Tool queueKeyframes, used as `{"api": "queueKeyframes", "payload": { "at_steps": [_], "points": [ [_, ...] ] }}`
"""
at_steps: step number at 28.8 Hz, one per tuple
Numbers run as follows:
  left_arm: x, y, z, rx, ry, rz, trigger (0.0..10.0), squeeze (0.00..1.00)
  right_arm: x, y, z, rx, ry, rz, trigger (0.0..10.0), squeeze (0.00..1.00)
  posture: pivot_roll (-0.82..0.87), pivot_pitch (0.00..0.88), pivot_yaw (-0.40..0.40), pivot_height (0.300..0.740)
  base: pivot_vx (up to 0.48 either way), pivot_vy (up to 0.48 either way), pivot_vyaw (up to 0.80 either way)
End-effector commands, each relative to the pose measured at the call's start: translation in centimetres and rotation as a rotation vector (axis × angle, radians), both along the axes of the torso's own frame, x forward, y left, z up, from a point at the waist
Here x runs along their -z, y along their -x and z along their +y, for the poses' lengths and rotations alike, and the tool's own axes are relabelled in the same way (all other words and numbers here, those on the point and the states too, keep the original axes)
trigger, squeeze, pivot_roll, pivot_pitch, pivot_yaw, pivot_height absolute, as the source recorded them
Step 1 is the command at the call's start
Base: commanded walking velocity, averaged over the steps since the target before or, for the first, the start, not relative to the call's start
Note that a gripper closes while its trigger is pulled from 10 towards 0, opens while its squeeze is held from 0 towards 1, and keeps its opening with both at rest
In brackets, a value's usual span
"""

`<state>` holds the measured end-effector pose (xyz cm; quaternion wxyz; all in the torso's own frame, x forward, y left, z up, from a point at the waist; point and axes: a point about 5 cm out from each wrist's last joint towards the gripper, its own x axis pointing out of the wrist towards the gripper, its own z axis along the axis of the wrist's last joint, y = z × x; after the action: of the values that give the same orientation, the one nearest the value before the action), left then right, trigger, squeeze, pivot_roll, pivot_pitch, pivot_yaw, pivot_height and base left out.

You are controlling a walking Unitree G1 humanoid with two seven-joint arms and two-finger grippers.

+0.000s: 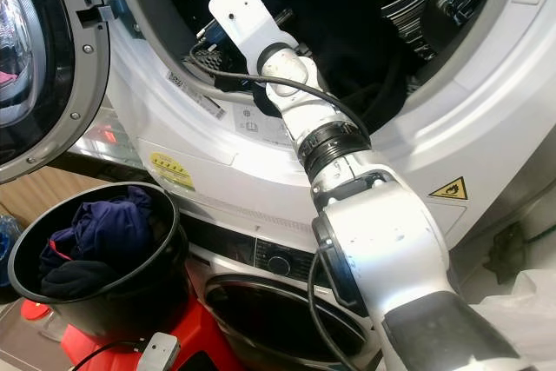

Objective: Clothes washing

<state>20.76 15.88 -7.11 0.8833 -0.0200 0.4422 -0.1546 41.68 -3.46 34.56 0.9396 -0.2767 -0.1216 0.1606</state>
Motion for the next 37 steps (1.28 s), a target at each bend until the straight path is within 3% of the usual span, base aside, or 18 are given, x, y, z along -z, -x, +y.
{"api": "queueKeyframes", "payload": {
  "at_steps": [1,12,15,22,25,28,37],
  "points": [
    [0.1,0.2,0.1,0.002,-0.011,0.011,10.0,0.0,-0.4,-0.1,-0.6,0.011,-0.062,0.026,10.0,0.0,-0.02,0.005,0.047,0.74,0.0,0.0,0.0],
    [0.0,0.0,-0.2,0.002,0.004,0.011,10.0,0.0,-3.9,-0.1,-3.8,0.005,-0.232,-0.039,10.0,0.0,-0.08,0.031,0.067,0.74,0.0,0.0,0.0],
    [0.0,-0.1,-0.2,-0.002,0.01,0.012,10.0,0.0,-5.4,0.3,-3.9,-0.106,-0.363,-0.038,10.0,0.0,-0.09,0.038,0.078,0.74,0.0,0.0,0.0],
    [0.0,0.0,-0.3,-0.01,0.014,0.013,10.0,0.0,-5.9,1.0,-3.0,-0.257,-0.438,0.0,10.0,0.0,-0.12,0.042,0.073,0.74,0.0,0.0,0.0],
    [0.1,0.0,-0.3,-0.022,0.024,0.014,10.0,0.0,-5.6,1.5,-3.5,-0.27,-0.517,0.04,10.0,0.0,-0.14,0.048,0.074,0.74,0.0,0.0,0.0],
    [0.1,0.0,-0.4,-0.026,0.03,0.016,10.0,0.0,-5.1,1.9,-4.2,-0.194,-0.517,0.039,10.0,0.0,-0.16,0.048,0.076,0.74,0.0,0.0,0.0],
    [0.0,-0.1,-0.5,-0.026,0.025,0.012,10.0,0.0,-5.0,4.4,-6.1,-0.212,-0.509,-0.015,10.0,0.0,-0.15,0.046,0.066,0.74,0.0,0.0,0.0]
  ]
}}
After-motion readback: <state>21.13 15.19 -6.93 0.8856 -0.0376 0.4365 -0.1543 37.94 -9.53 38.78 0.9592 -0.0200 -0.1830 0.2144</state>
